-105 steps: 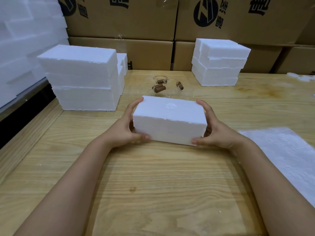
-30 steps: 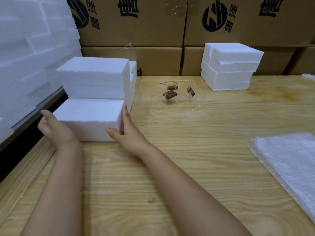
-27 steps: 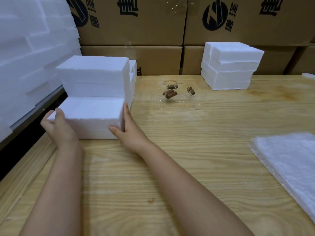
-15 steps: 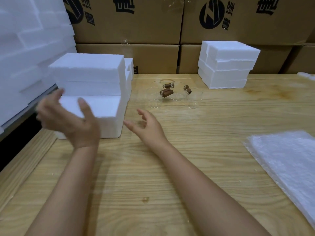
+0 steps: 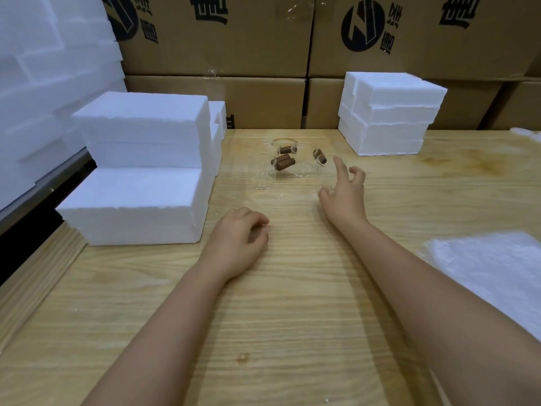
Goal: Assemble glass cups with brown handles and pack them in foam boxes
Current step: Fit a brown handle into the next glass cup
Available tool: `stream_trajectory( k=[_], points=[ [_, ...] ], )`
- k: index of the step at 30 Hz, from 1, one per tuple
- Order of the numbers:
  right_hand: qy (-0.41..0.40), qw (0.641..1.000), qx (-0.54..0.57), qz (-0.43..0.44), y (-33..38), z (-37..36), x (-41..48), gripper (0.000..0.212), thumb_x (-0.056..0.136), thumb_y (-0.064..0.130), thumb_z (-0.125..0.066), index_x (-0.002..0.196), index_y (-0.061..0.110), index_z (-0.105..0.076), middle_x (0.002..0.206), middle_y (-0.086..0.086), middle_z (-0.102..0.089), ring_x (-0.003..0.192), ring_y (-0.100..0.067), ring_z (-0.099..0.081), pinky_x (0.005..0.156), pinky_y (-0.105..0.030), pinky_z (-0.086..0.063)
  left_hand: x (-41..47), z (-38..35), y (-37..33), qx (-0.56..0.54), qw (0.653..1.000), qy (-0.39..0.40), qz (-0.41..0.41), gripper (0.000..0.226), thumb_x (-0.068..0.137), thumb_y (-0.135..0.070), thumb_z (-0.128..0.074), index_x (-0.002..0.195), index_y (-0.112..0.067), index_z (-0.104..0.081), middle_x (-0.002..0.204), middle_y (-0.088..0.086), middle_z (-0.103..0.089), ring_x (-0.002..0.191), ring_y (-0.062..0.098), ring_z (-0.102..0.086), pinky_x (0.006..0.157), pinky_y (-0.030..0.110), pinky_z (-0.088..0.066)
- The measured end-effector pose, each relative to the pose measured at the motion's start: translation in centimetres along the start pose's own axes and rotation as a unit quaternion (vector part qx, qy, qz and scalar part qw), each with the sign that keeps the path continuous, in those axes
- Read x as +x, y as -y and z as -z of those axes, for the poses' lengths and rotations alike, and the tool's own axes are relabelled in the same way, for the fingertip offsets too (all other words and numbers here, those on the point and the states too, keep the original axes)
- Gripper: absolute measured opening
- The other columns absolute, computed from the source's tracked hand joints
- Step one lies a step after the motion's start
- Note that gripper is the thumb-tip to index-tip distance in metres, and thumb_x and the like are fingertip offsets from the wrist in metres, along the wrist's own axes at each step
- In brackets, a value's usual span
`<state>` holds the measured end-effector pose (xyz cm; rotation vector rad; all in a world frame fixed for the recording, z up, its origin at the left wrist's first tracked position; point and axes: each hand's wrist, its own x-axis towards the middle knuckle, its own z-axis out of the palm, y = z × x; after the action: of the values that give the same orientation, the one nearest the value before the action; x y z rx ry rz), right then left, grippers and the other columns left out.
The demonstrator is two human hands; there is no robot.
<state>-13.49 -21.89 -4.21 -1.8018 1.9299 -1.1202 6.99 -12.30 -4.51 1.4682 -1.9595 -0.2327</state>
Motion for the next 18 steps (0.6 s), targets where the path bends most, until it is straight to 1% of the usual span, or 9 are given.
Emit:
stream_trajectory(
  k=[2,5,7,10,12,14,16,18],
  points=[
    [-0.017,0.998,-0.043,-0.033,-0.2,-0.1,0.9,0.065,0.091,0.018,-0.052,0.148,0.03,-0.024,0.148,-0.012,-0.013,0.128,-0.031,-0.031,0.09,-0.033,-0.037,0.0,-0.1,0.2,-0.012,1.0,0.003,0.006,0.022,0.092,-0.019,-0.059,0.111,-0.014,-0.068,0.105,-0.003,-0.063,0.102,0.015,-0.054,0.09,0.022,-0.038],
    [-0.016,0.995,-0.067,-0.067,-0.1,-0.2,1.5,0.058,0.092,0.018,-0.05,0.145,0.03,-0.03,0.15,-0.015,-0.012,0.132,-0.033,-0.025,0.099,-0.041,-0.039,0.2,-0.1,0.4,-0.028,0.999,0.004,0.017,0.021,0.092,-0.02,-0.059,0.111,-0.016,-0.068,0.101,-0.007,-0.061,0.101,0.012,-0.053,0.089,0.02,-0.039],
    [-0.023,0.996,-0.074,-0.054,0.0,-0.2,1.5,0.048,0.093,0.015,-0.047,0.138,0.025,-0.04,0.153,-0.015,-0.009,0.137,-0.033,-0.02,0.102,-0.043,-0.036,0.2,-0.1,0.5,-0.034,0.999,0.004,0.019,0.021,0.092,-0.02,-0.058,0.11,-0.016,-0.068,0.101,-0.008,-0.061,0.1,0.01,-0.053,0.086,0.017,-0.037],
    [-0.058,0.995,-0.082,-0.022,0.2,-0.1,1.0,0.028,0.095,0.012,-0.044,0.121,0.016,-0.052,0.155,-0.014,-0.01,0.142,-0.031,-0.012,0.106,-0.042,-0.027,0.2,-0.1,0.5,-0.042,0.999,0.009,0.026,0.02,0.092,-0.019,-0.058,0.11,-0.016,-0.068,0.103,-0.006,-0.062,0.098,0.008,-0.052,0.084,0.014,-0.036],
    [-0.071,0.994,-0.078,0.002,0.2,0.2,0.3,0.02,0.095,0.012,-0.044,0.111,0.013,-0.055,0.155,-0.011,-0.014,0.143,-0.029,-0.012,0.108,-0.043,-0.024,0.3,0.0,0.5,-0.045,0.998,0.014,0.033,0.02,0.092,-0.018,-0.058,0.11,-0.016,-0.068,0.102,-0.005,-0.063,0.098,0.01,-0.053,0.083,0.016,-0.036],
    [-0.071,0.995,-0.065,0.016,0.2,0.6,-0.5,0.017,0.094,0.012,-0.046,0.107,0.011,-0.057,0.154,-0.008,-0.019,0.143,-0.027,-0.014,0.108,-0.043,-0.026,0.4,0.0,0.4,-0.04,0.998,0.017,0.038,0.02,0.092,-0.018,-0.058,0.11,-0.016,-0.068,0.102,-0.004,-0.063,0.099,0.012,-0.053,0.082,0.017,-0.036],
    [-0.066,0.996,-0.053,0.023,0.2,0.9,-1.6,0.018,0.093,0.012,-0.047,0.106,0.011,-0.058,0.153,-0.006,-0.024,0.142,-0.026,-0.016,0.107,-0.043,-0.028,0.3,0.0,0.3,-0.032,0.998,0.021,0.039,0.021,0.092,-0.018,-0.059,0.111,-0.015,-0.068,0.103,-0.003,-0.063,0.1,0.014,-0.054,0.082,0.018,-0.036],
    [-0.059,0.997,-0.032,0.028,0.4,1.0,-3.2,0.02,0.093,0.012,-0.047,0.108,0.011,-0.059,0.148,-0.005,-0.031,0.139,-0.026,-0.02,0.106,-0.04,-0.027,0.3,0.0,0.3,-0.023,0.999,0.025,0.036,0.025,0.091,-0.02,-0.06,0.115,-0.016,-0.066,0.105,-0.001,-0.064,0.103,0.016,-0.055,0.087,0.021,-0.038]
  ],
)
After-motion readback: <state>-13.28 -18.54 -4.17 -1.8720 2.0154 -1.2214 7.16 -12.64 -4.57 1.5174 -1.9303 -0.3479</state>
